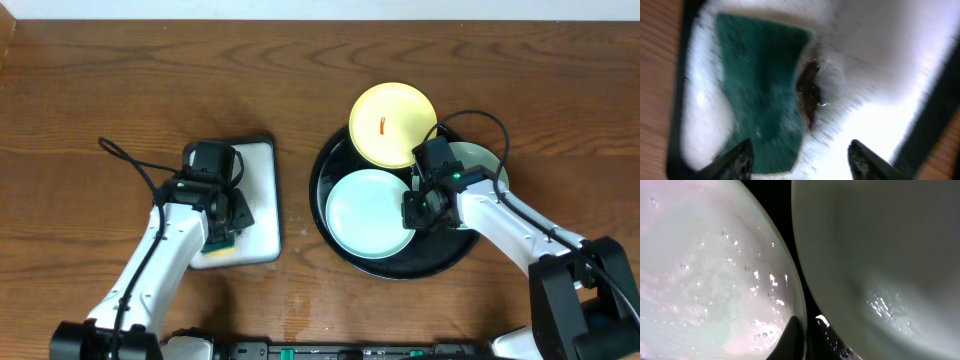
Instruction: Clean dirty plates on tray and stack at the side
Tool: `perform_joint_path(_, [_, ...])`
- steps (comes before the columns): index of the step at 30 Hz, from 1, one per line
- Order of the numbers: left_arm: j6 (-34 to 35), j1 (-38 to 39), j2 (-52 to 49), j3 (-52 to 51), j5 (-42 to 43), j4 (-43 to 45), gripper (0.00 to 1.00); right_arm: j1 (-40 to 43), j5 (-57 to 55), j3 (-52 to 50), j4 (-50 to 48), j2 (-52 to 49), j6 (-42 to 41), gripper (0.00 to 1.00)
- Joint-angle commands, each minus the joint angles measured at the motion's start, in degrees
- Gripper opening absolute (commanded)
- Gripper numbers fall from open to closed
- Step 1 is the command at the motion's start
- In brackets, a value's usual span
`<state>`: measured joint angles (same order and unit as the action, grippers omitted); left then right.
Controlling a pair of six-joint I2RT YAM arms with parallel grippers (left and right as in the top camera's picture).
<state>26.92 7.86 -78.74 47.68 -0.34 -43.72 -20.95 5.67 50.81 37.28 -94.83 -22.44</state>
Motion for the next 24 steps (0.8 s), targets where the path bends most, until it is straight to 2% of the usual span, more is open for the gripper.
perform_joint_path(1, [-1.9, -0.2, 3.8, 4.0, 6.0, -2.6, 0.67, -0.6, -1.2, -1.0, 0.4, 2.9, 2.4, 0.01])
perform_joint_path(2, [-1.9, -0.2, 4.8, 4.6, 6.4, -3.5, 0.70, -0.6, -1.4, -1.0, 0.3, 3.4, 2.4, 0.01])
perform_joint_path(13, [-2.9, -0.2, 27.3, 9.0, 6.6, -13.6, 0.76, -0.8, -2.1, 3.3, -0.4, 13.4, 6.4, 0.01])
perform_joint_path(16, [-2.9, -0.2, 33.6, 9.0, 6.6, -14.9, 0.76, -2.1, -1.4, 6.4, -0.4, 13.8, 5.1, 0.01])
perform_joint_path(18, [-2.9, -0.2, 36.9, 9.0, 6.6, -15.3, 0.82, -3.4, -1.1, 8.3, -1.0, 13.6, 5.1, 0.01])
perform_joint_path(24, [-2.9, -0.2, 42.9, 9.0, 6.6, -15.6, 0.82, -6.6, -1.1, 12.3, -8.2, 12.4, 0.5, 0.01])
